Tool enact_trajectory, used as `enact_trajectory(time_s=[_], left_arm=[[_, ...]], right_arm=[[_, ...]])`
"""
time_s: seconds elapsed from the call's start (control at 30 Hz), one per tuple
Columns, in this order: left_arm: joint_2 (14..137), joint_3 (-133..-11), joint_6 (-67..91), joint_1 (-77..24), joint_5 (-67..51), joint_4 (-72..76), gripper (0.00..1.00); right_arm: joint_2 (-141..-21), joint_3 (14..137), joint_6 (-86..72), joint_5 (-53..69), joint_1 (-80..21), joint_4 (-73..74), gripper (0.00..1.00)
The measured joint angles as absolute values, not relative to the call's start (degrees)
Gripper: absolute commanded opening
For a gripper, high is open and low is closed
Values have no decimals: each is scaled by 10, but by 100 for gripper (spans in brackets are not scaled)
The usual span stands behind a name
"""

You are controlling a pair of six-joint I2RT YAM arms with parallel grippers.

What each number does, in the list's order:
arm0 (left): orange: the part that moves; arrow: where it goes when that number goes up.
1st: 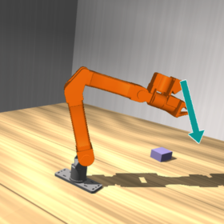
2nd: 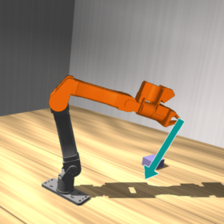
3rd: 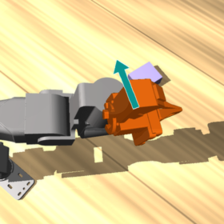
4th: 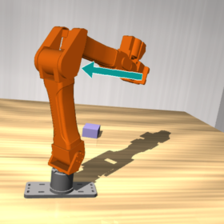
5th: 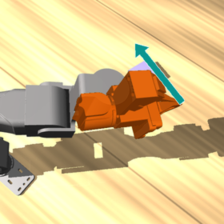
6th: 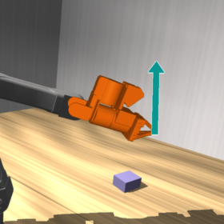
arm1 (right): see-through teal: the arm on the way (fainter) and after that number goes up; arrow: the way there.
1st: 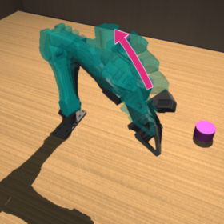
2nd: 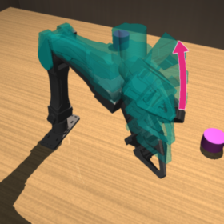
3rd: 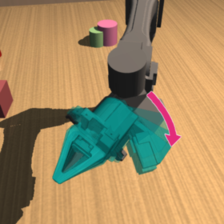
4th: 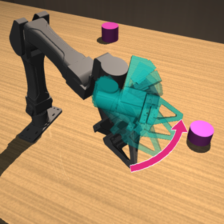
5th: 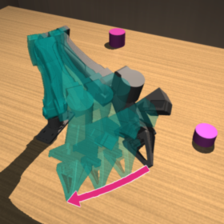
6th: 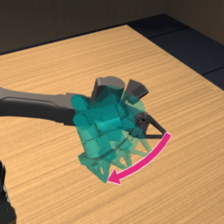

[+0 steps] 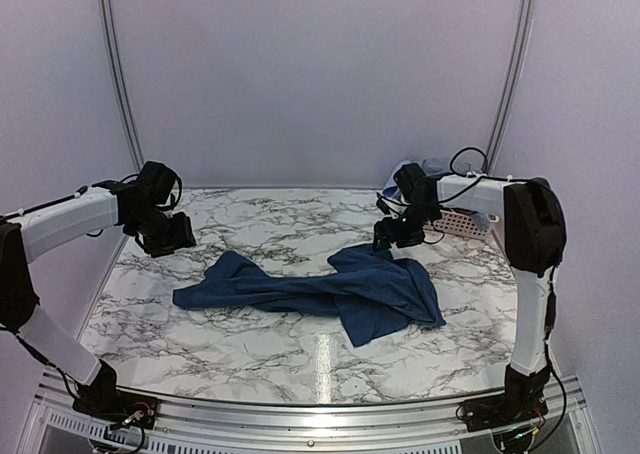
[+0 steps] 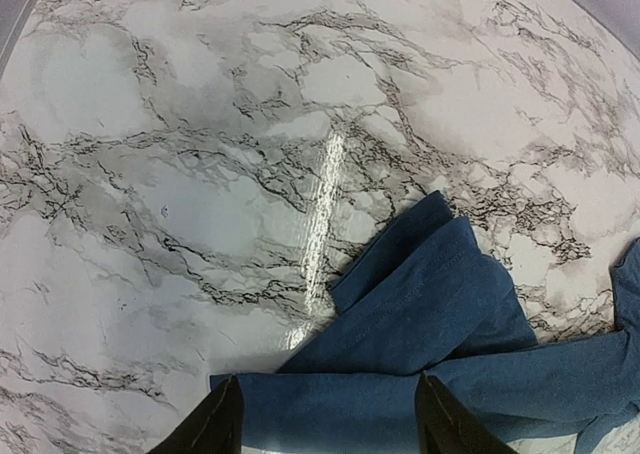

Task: Fold and stack the mixed laundry pile
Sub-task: Flatten out the crumpled T-shirt at the center of the board.

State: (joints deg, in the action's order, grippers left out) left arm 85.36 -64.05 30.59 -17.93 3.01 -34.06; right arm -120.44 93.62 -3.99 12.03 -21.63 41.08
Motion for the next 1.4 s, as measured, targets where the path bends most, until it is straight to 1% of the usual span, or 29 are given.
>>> enact_trajectory(time_s=[0.07,0.17,0.23,0.27,0.3,0.33,0.37,0.4,0.43,0.5,0.6,0.7,0.83,0.97,1.2,1.3,1.4], left_arm=[[856,-641,304,-179,30,-341,63],[865,-641,299,-179,30,-341,65],[873,-641,295,-179,30,-341,65],[877,-641,293,-179,30,-341,65],[881,-642,293,-179,30,-341,65],[884,-642,292,-179,30,-341,65],[888,-645,291,-179,30,-341,65],[892,-648,291,-179,30,-341,65],[897,-651,289,-179,31,-340,67],[910,-662,283,-179,31,-339,73],[940,-684,267,-179,30,-334,79],[974,-707,247,-179,19,-320,80],[1008,-716,225,-179,-2,-300,80],[1004,-696,224,-179,-13,-284,81],[901,-575,247,-149,-26,-271,80],[856,-524,265,-132,-36,-264,78],[845,-489,280,-124,-41,-255,73]], right_arm=[[-1225,944,-36,98,-224,414,76],[-1252,954,-28,65,-232,417,74],[-1258,966,-25,54,-234,417,70],[-1263,970,-25,49,-234,417,66],[-1268,976,-21,44,-234,417,58],[-1273,983,-20,41,-235,416,46],[-1278,990,-16,37,-236,416,27],[-1284,997,-13,34,-236,417,6],[-1289,1004,-12,32,-236,417,0],[-1300,1025,-12,31,-236,420,0],[-1307,1043,-13,39,-237,427,0],[-1293,1052,-15,49,-240,432,0],[-1235,1065,-20,62,-242,437,0],[-1143,1091,-23,72,-243,430,0],[-994,1071,-24,79,-243,409,0],[-966,1044,-26,79,-242,402,0],[-957,1013,-30,82,-242,399,0]])
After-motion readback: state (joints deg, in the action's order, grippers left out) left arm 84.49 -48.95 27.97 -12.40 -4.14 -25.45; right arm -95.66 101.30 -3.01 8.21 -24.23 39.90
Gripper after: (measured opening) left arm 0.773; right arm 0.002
